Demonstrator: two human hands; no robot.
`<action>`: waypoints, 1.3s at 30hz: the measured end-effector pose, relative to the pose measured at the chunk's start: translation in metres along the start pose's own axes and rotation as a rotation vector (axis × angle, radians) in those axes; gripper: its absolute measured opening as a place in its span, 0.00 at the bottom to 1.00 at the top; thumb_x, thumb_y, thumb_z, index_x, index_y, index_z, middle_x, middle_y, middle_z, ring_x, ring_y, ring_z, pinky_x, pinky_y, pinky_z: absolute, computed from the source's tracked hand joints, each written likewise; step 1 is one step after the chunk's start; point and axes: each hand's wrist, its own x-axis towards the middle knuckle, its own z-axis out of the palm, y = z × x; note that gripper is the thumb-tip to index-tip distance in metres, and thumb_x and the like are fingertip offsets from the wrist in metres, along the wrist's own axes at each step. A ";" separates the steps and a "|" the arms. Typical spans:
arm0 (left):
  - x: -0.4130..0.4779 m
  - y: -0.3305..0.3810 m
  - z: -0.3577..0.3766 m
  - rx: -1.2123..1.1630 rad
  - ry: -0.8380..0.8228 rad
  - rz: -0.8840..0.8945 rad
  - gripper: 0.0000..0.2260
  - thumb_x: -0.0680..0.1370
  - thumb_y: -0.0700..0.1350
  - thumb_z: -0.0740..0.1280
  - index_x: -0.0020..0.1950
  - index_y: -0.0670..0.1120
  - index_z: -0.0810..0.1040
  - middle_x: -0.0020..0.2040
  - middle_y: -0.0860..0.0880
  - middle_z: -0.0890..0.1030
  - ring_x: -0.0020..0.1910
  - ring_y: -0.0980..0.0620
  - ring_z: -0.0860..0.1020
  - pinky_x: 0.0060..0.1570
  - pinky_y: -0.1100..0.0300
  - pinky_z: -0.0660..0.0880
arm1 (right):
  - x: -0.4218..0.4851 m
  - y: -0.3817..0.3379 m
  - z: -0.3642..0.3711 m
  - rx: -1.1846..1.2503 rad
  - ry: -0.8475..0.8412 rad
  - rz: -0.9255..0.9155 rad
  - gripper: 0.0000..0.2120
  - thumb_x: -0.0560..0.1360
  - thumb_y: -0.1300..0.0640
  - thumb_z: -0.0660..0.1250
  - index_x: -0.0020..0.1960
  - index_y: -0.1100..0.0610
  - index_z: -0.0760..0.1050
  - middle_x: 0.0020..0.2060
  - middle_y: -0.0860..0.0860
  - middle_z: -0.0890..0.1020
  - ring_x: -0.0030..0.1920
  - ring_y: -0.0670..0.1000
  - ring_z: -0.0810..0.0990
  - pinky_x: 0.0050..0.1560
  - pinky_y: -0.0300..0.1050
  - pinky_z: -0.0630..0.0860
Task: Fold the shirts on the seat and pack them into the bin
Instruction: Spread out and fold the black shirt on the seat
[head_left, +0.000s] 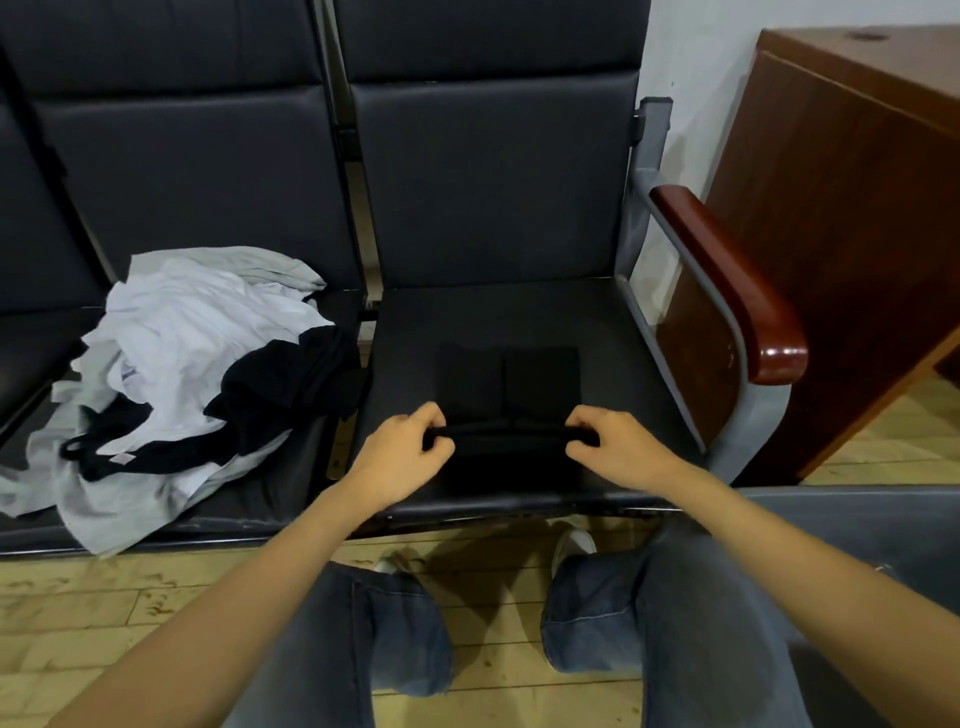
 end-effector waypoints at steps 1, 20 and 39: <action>-0.001 0.002 -0.007 -0.067 0.010 -0.021 0.03 0.78 0.47 0.62 0.46 0.51 0.69 0.37 0.46 0.79 0.32 0.48 0.74 0.37 0.55 0.68 | -0.002 -0.007 -0.008 0.026 -0.008 -0.004 0.01 0.77 0.57 0.64 0.48 0.54 0.75 0.42 0.51 0.80 0.43 0.53 0.80 0.40 0.45 0.75; 0.140 -0.043 0.041 -0.367 0.033 -0.432 0.16 0.80 0.47 0.64 0.66 0.45 0.70 0.63 0.44 0.75 0.55 0.51 0.76 0.47 0.65 0.68 | 0.153 0.057 0.003 0.186 -0.018 0.275 0.10 0.78 0.53 0.66 0.58 0.50 0.76 0.59 0.50 0.77 0.62 0.51 0.74 0.57 0.43 0.71; 0.086 -0.054 0.094 0.360 -0.077 -0.131 0.27 0.80 0.62 0.38 0.78 0.53 0.42 0.78 0.53 0.40 0.75 0.53 0.34 0.72 0.49 0.34 | 0.101 0.063 0.062 -0.463 -0.117 0.023 0.32 0.75 0.33 0.35 0.77 0.42 0.39 0.77 0.44 0.39 0.72 0.48 0.27 0.73 0.55 0.31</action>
